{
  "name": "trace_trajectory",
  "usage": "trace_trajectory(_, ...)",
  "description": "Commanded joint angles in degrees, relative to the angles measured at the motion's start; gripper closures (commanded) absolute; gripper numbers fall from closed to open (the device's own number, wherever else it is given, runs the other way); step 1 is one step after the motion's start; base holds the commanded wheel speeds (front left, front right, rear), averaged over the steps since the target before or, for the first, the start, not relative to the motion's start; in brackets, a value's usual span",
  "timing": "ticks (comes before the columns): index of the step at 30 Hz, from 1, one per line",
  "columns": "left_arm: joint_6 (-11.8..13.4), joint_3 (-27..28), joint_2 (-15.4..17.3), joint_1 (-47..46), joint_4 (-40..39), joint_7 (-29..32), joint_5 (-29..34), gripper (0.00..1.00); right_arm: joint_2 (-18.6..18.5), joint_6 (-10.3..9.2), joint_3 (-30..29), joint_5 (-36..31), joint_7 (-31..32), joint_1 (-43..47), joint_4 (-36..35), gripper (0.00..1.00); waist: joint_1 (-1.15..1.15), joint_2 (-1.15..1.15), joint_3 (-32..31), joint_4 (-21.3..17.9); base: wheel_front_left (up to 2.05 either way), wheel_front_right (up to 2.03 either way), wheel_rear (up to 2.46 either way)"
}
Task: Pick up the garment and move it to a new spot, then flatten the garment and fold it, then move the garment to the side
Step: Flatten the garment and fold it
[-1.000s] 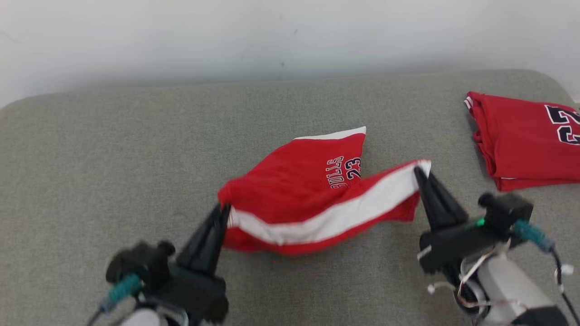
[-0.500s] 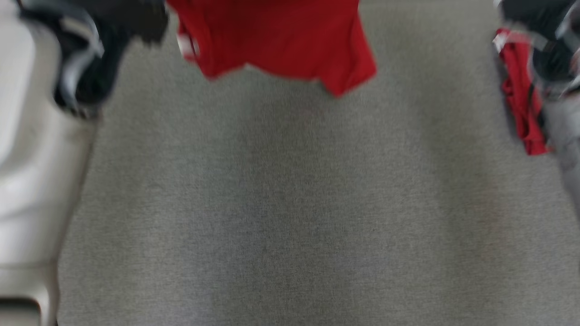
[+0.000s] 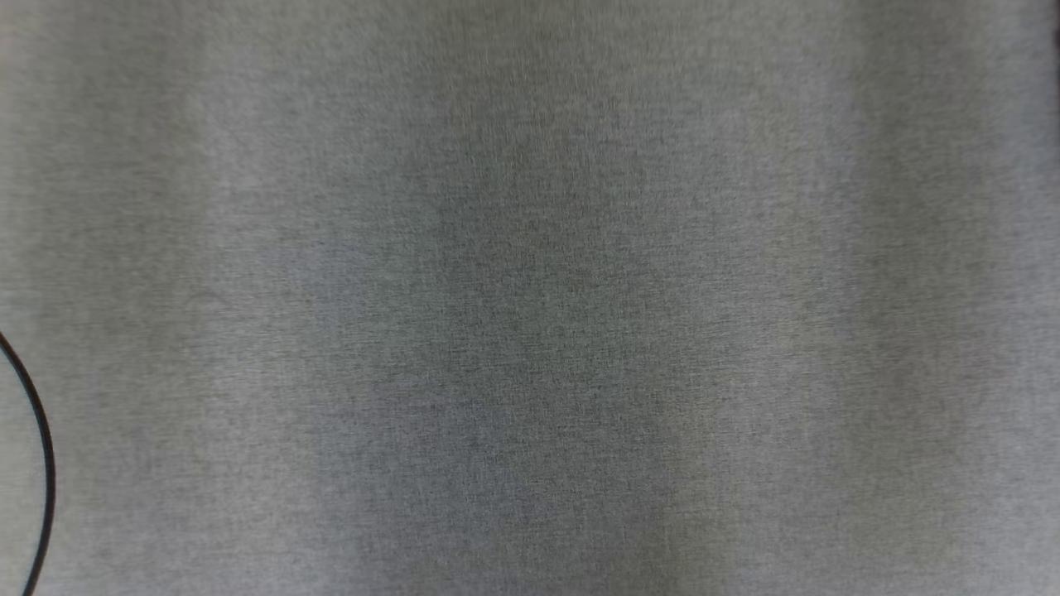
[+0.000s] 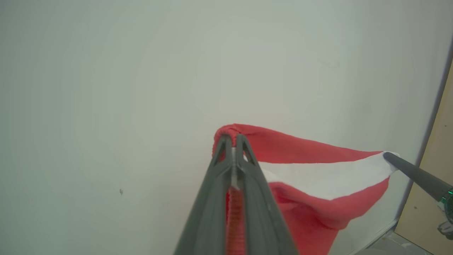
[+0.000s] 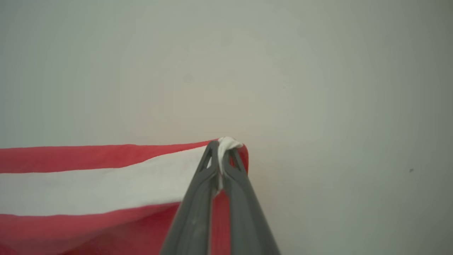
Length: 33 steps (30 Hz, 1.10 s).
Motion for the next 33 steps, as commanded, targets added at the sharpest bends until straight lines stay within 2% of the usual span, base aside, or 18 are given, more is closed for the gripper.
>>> trace_trajectory(1, 0.1, -0.7, 0.2, -1.6, 1.1, -0.7, -0.8, 1.0, 0.5, -0.16, 0.5, -0.2, -0.6, -1.3, 1.0, 1.0, -0.02, -0.02, 3.0, -0.5, 0.0, 0.0, 0.0)
trace_trajectory(9, 0.1, -6.4, 0.5, -4.9, 7.4, -3.2, -3.4, 1.0, 2.1, -0.16, 3.6, 1.2, -3.0, -4.1, 6.0, 1.0, -0.02, -0.02, 4.2, -0.9, 0.0, 0.0, 0.0)
trace_trajectory(15, 0.1, -10.9, 2.1, 0.5, 6.5, -7.1, -6.5, 1.0, 1.9, -0.16, 7.7, 4.1, -5.4, 0.9, 4.7, 1.0, -0.02, -0.02, 2.9, -1.6, 0.0, 0.0, 0.0)
trace_trajectory(21, 0.1, -14.7, 6.0, 15.0, -0.5, -10.4, -9.3, 1.0, 0.1, -0.16, 13.6, 10.3, -7.7, 13.7, -2.5, 1.0, -0.02, -0.02, -1.9, -2.5, 0.0, 0.0, 0.0)
trace_trajectory(24, 0.1, -14.4, 7.7, 25.0, -4.8, -11.1, -10.0, 1.0, -2.3, -0.16, 16.5, 13.4, -8.8, 22.2, -7.5, 1.0, -0.02, -0.02, -4.7, -2.6, 0.0, 0.0, 0.0)
trace_trajectory(28, 2.7, -10.9, 8.5, 37.7, -13.1, -11.4, -9.6, 1.0, -5.2, -0.16, 19.3, 16.3, -9.9, 33.1, -13.8, 1.0, -0.02, -0.02, -7.8, -2.2, 0.0, 0.0, 0.0)
trace_trajectory(33, 5.9, -5.2, 7.2, 54.0, -24.6, -11.3, -5.8, 1.0, -8.6, -0.16, 21.5, 17.2, -11.1, 45.5, -19.2, 1.0, -0.02, -0.02, -11.4, -1.7, 0.0, 0.0, 0.0)
